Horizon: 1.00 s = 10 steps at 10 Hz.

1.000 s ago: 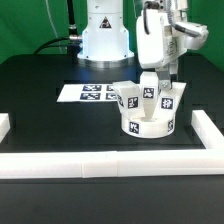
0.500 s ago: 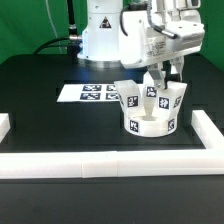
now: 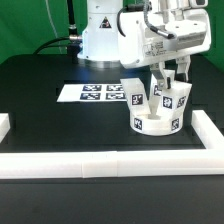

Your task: Assemble stool

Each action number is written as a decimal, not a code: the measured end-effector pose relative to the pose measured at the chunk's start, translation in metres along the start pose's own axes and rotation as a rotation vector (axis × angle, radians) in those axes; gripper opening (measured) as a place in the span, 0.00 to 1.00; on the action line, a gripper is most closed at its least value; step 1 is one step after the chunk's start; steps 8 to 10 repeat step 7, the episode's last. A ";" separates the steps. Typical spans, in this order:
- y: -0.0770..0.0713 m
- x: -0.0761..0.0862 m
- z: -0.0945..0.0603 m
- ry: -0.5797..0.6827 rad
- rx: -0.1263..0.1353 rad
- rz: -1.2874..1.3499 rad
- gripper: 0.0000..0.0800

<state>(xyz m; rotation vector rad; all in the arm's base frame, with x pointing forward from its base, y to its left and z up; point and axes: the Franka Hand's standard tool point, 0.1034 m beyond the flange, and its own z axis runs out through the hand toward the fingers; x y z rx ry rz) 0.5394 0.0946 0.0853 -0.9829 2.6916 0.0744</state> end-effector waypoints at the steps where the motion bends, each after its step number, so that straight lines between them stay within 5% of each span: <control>1: -0.001 0.001 0.000 -0.004 -0.001 -0.030 0.42; 2: -0.001 0.000 -0.002 -0.008 -0.001 -0.032 0.42; 4: -0.003 -0.005 -0.020 -0.042 0.001 -0.031 0.74; 6: -0.002 -0.009 -0.037 -0.079 -0.010 0.010 0.80; 10: -0.002 -0.007 -0.033 -0.071 -0.008 0.001 0.81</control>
Offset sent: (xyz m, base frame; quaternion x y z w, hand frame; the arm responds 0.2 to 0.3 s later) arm -0.0086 -0.0016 0.0350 -0.0036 -0.0450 0.0236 0.9987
